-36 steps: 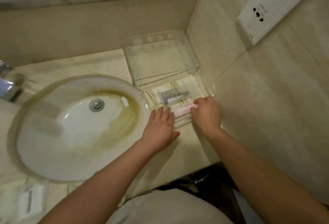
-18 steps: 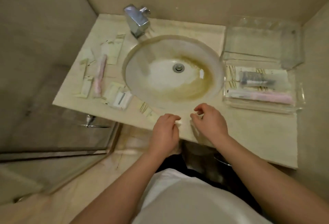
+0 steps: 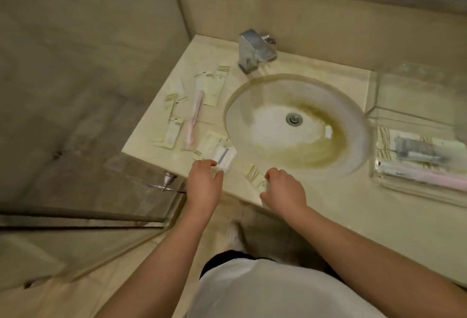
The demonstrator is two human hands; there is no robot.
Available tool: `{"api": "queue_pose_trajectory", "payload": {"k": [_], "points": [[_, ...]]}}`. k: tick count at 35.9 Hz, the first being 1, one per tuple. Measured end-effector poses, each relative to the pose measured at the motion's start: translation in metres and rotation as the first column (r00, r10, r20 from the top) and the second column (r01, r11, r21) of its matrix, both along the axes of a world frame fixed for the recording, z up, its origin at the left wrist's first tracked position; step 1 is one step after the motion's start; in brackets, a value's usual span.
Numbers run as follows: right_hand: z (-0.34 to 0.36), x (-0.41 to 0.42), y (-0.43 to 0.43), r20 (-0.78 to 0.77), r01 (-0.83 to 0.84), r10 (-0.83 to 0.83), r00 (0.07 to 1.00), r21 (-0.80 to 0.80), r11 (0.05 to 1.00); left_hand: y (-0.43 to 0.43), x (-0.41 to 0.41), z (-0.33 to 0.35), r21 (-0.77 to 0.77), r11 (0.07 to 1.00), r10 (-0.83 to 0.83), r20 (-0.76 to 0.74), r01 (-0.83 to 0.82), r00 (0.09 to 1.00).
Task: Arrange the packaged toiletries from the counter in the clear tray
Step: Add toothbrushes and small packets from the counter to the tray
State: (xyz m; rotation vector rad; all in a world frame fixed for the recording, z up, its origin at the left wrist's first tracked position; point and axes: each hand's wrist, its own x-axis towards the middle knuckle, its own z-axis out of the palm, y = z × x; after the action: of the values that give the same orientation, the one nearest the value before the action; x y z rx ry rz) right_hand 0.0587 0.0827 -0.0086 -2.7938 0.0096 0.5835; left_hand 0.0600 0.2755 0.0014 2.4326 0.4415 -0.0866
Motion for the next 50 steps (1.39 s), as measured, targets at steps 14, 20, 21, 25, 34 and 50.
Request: {"api": "queue_pose_trajectory", "payload": {"k": [14,20,21,25,34,50], "points": [[0.004,0.026,0.002,-0.291,0.32,-0.257,0.922,0.196,0.927,0.015,0.05,-0.018,0.268,0.935,-0.199,-0.143,0.231,0.97],[0.006,0.027,-0.012,-0.427,0.576,-0.411,0.806,0.401,0.713,0.018,0.049,-0.022,0.266,0.933,-0.203,-0.167,0.242,0.965],[0.006,0.025,-0.014,-0.44,0.6,-0.426,0.791,0.421,0.68,0.018,0.048,-0.021,0.271,0.932,-0.2,-0.17,0.241,0.965],[0.008,0.02,-0.022,-0.511,0.68,-0.453,0.731,0.484,0.551,0.013,0.047,-0.016,0.292,0.92,-0.199,-0.224,0.261,0.954],[0.023,0.004,-0.069,-0.723,0.76,-0.319,0.613,0.65,-0.013,-0.022,0.043,-0.005,0.341,0.891,-0.266,-0.141,0.299,0.954],[0.054,-0.06,-0.26,-0.643,0.631,-0.626,0.442,0.719,-0.292,-0.242,0.028,0.028,-0.125,0.865,-0.499,-0.108,0.486,0.86]]}}
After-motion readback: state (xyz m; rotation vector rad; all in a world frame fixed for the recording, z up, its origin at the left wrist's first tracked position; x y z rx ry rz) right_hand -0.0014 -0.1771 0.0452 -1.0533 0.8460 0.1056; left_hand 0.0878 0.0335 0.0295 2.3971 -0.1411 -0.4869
